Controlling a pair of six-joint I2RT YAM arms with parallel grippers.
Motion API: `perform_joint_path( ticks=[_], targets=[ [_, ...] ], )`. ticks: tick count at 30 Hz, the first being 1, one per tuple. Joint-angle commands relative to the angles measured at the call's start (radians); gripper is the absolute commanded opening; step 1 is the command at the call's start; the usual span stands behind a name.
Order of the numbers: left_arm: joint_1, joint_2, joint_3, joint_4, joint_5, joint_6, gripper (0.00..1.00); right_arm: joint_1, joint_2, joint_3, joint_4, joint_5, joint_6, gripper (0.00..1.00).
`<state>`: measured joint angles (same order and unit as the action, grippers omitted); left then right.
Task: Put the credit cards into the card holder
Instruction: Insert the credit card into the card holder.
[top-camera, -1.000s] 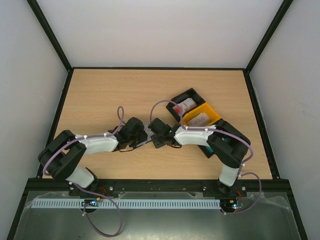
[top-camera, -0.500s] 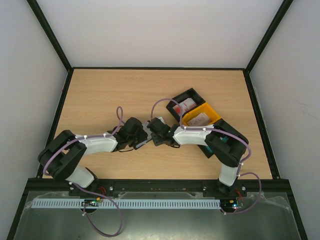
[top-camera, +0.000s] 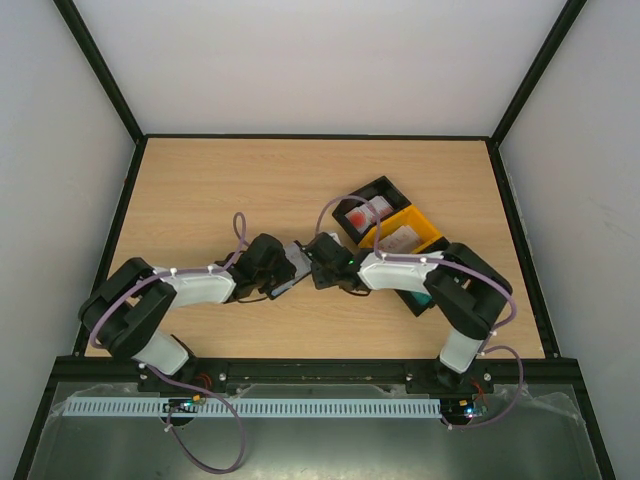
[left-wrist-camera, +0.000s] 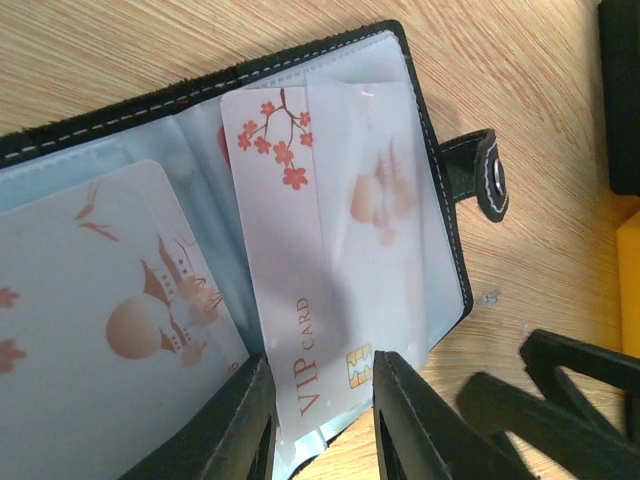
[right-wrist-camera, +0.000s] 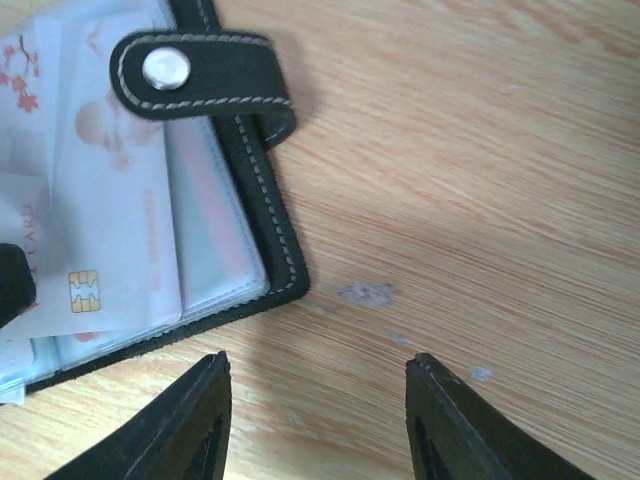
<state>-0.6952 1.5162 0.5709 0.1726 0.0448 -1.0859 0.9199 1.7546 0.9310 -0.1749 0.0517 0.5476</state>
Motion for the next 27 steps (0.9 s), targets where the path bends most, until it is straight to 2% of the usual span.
perform_joint_path(
  ticks=[1, 7, 12, 19, 27],
  targets=[
    [0.006, 0.025, -0.015, -0.027, 0.007, 0.0, 0.29, -0.057, -0.099, -0.046, 0.053, -0.1, 0.018, 0.47],
    [0.006, 0.04, -0.013, -0.021, 0.013, -0.002, 0.27, -0.096, -0.035, -0.012, 0.131, -0.198, 0.059, 0.48],
    [0.006, 0.045, -0.011, -0.025, 0.018, -0.007, 0.25, -0.097, 0.043, 0.02, 0.139, -0.224, 0.06, 0.43],
    [0.003, 0.026, 0.0, -0.076, -0.018, -0.02, 0.23, -0.097, 0.072, 0.001, 0.149, -0.26, 0.043, 0.31],
    [-0.001, 0.015, -0.01, -0.022, 0.011, -0.027, 0.23, -0.09, 0.077, 0.002, 0.122, -0.264, 0.018, 0.28]
  ],
)
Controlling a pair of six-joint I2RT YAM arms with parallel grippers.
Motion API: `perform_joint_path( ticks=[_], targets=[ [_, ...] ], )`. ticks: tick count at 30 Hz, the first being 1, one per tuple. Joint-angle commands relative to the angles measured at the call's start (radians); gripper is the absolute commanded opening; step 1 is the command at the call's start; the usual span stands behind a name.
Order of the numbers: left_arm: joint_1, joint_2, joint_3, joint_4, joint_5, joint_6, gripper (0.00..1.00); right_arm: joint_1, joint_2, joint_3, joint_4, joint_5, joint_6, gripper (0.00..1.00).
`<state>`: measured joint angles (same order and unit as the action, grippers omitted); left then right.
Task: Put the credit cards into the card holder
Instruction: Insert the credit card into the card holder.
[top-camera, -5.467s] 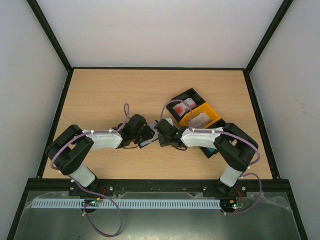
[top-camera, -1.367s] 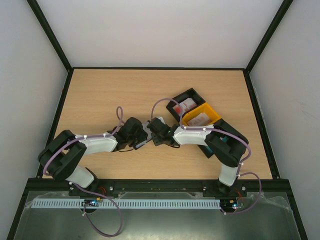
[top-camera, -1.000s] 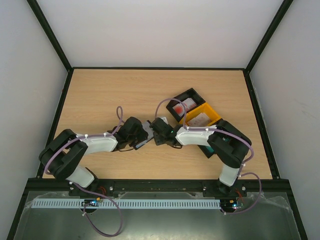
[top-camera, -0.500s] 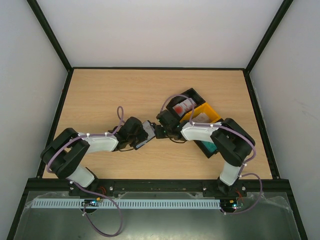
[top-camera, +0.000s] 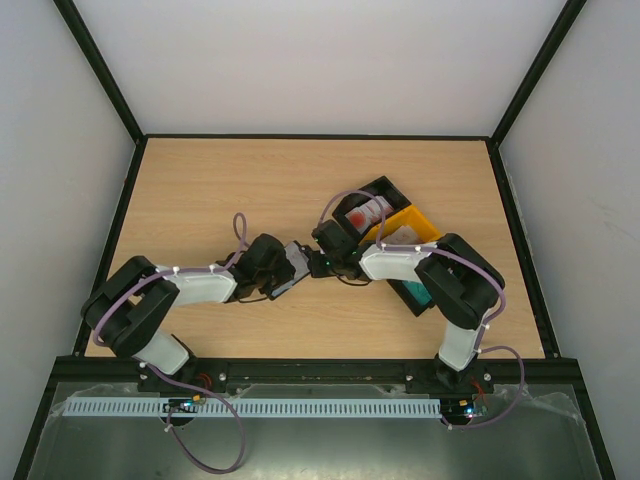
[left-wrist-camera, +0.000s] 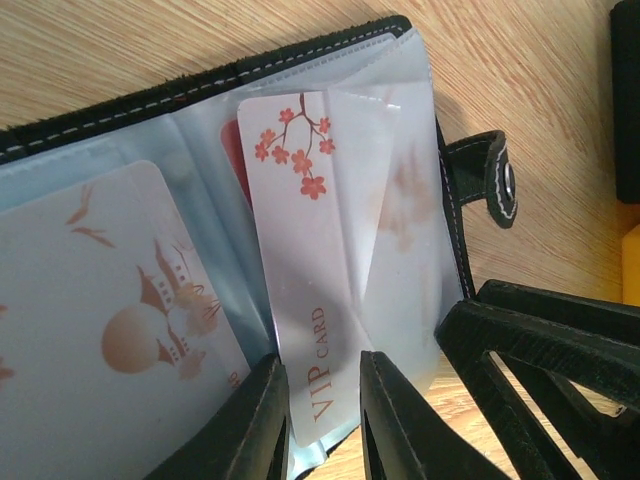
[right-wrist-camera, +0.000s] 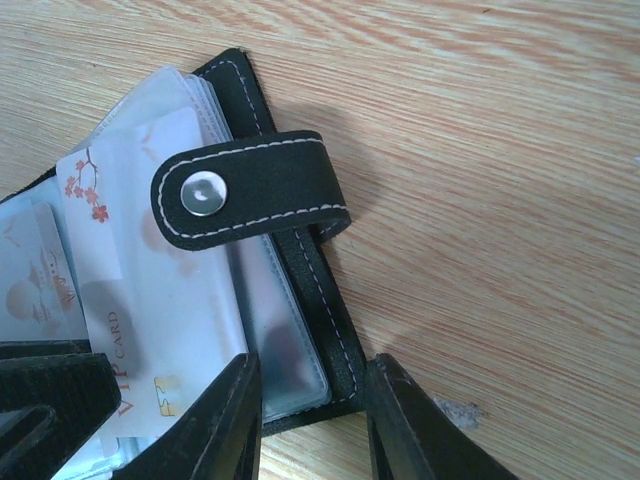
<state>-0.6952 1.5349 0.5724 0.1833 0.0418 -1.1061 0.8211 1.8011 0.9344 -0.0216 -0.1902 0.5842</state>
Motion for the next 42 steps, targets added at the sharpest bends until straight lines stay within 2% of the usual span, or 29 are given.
perform_joint_path(
  ticks=[1, 10, 15, 20, 25, 35, 42],
  targets=[
    [-0.002, -0.005, -0.019, -0.009, 0.026, -0.01, 0.22, 0.015, 0.03, -0.001, -0.033, -0.023, -0.022, 0.29],
    [-0.01, -0.011, -0.027, 0.051, 0.041, -0.001, 0.22, 0.068, 0.045, 0.032, -0.057, -0.01, -0.047, 0.32],
    [-0.01, -0.052, -0.024, -0.054, -0.038, -0.034, 0.23, 0.071, -0.003, 0.039, -0.059, 0.013, -0.007, 0.34],
    [-0.01, -0.13, -0.048, -0.106, -0.112, -0.051, 0.25, 0.07, -0.027, 0.052, -0.074, 0.129, 0.035, 0.44],
    [-0.01, -0.178, -0.064, -0.109, -0.127, -0.049, 0.3, 0.069, 0.037, 0.084, -0.065, 0.068, 0.017, 0.42],
    [-0.003, -0.099, -0.052, -0.121, -0.088, -0.059, 0.36, 0.074, 0.006, 0.035, -0.025, -0.037, 0.071, 0.39],
    [-0.001, -0.075, -0.057, -0.085, -0.043, -0.055, 0.33, 0.084, -0.003, 0.007, 0.023, -0.108, 0.109, 0.39]
  ],
)
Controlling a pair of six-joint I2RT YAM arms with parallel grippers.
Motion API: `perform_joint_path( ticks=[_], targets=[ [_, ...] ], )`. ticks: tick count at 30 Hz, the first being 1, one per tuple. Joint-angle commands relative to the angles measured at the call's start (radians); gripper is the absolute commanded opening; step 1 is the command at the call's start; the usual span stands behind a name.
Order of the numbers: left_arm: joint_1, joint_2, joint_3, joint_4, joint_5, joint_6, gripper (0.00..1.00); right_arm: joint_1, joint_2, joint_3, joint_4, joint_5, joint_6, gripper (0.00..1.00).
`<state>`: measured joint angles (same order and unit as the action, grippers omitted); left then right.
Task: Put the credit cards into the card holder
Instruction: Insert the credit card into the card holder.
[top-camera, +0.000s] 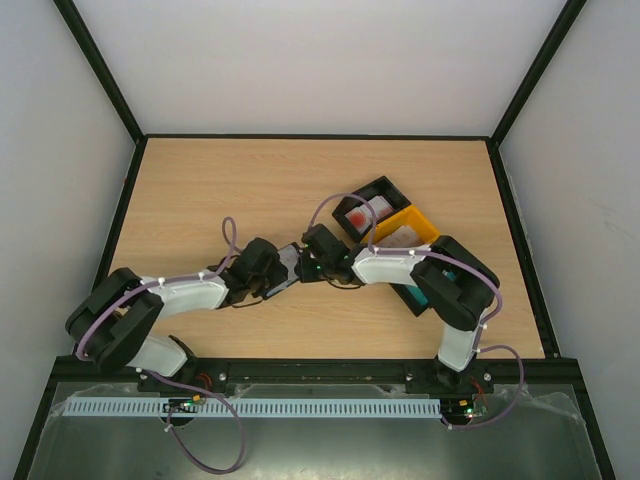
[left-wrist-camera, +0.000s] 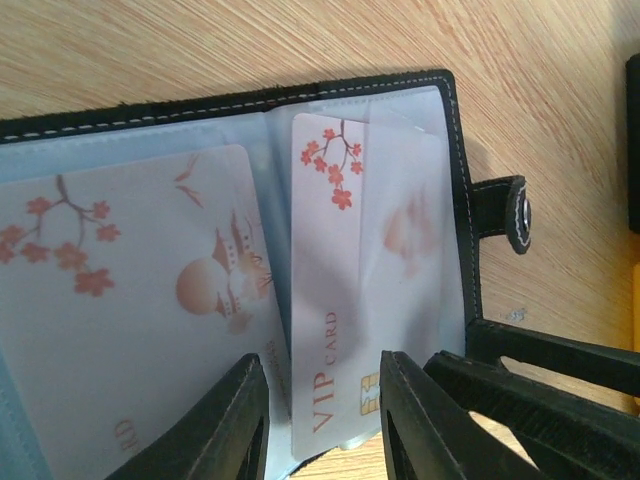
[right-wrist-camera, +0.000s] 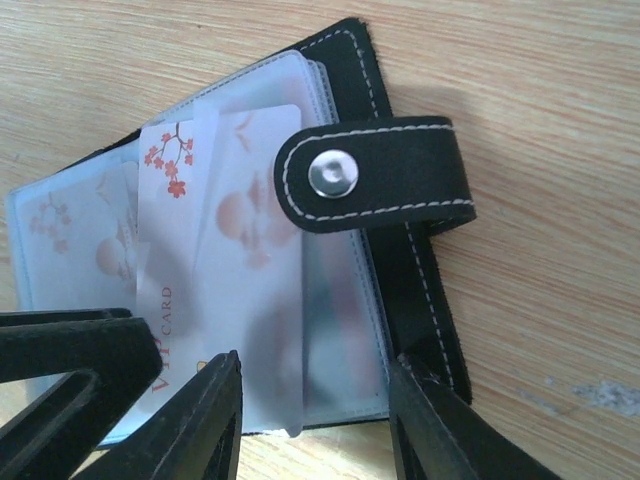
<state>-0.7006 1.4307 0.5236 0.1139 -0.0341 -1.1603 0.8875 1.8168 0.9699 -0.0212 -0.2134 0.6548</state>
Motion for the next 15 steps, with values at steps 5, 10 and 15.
perform_joint_path(
  ticks=[5, 10, 15],
  targets=[
    [0.004, 0.041, -0.004, 0.008, 0.048, 0.019, 0.25, 0.017, -0.039, -0.025, 0.005, -0.04, 0.037, 0.4],
    [0.003, 0.062, 0.01, 0.022, 0.064, 0.041, 0.23, 0.017, -0.077, -0.015, -0.047, 0.103, 0.02, 0.47],
    [-0.003, 0.077, 0.028, 0.024, 0.071, 0.056, 0.26, -0.002, -0.078, 0.0, -0.068, 0.146, 0.004, 0.51]
  ],
)
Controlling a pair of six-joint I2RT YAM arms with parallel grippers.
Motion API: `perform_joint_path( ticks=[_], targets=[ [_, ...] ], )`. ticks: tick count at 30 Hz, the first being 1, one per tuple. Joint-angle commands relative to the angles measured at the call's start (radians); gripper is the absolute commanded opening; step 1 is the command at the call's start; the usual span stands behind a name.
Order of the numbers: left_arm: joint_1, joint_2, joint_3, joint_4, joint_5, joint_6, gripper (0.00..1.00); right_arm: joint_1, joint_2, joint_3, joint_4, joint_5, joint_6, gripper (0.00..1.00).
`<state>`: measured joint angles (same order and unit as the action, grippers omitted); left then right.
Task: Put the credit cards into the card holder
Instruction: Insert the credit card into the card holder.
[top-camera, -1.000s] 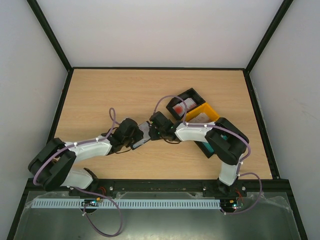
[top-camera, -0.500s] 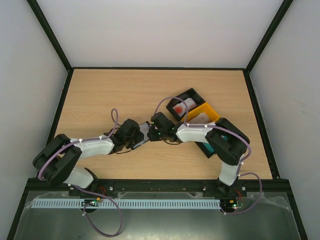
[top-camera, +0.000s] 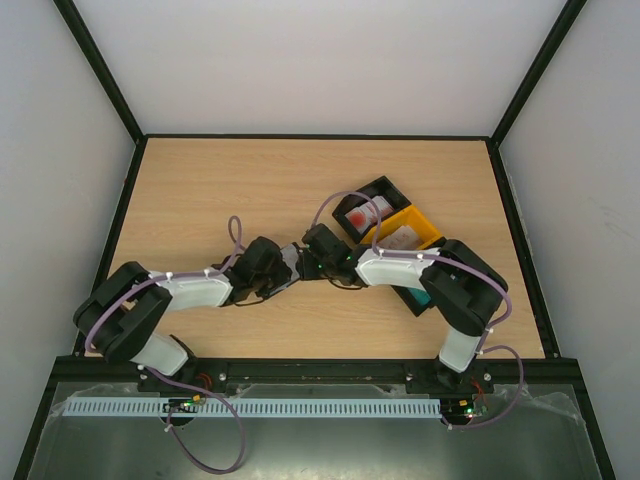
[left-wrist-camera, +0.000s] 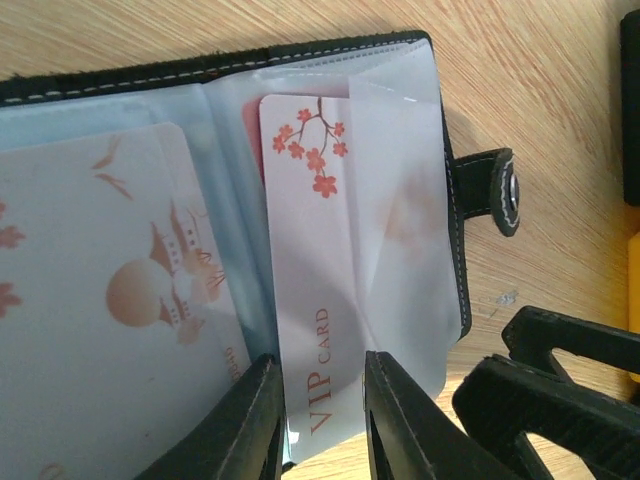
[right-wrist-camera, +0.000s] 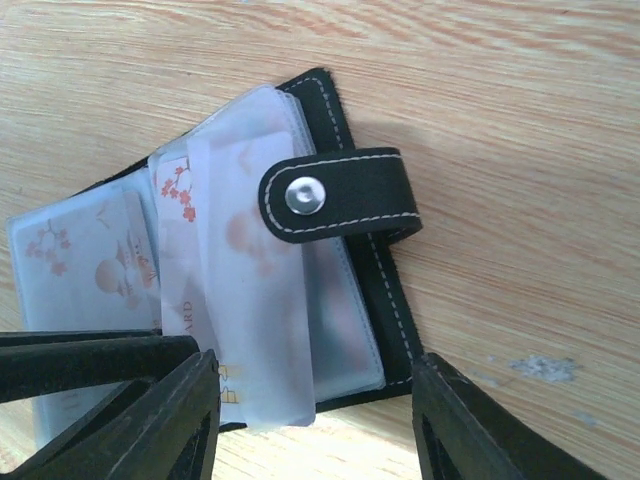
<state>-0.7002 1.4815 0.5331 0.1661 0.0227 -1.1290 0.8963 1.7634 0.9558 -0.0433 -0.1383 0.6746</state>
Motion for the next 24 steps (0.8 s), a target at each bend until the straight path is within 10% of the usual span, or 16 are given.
perform_joint_path(
  ticks=[1, 24],
  targets=[
    [-0.005, 0.026, 0.02, -0.028, 0.014, 0.028, 0.26, -0.015, -0.02, 0.016, -0.047, 0.069, -0.017, 0.51],
    [-0.027, -0.01, 0.025, -0.093, -0.08, -0.004, 0.29, -0.025, 0.057, 0.036, 0.011, -0.105, -0.099, 0.16]
  ],
)
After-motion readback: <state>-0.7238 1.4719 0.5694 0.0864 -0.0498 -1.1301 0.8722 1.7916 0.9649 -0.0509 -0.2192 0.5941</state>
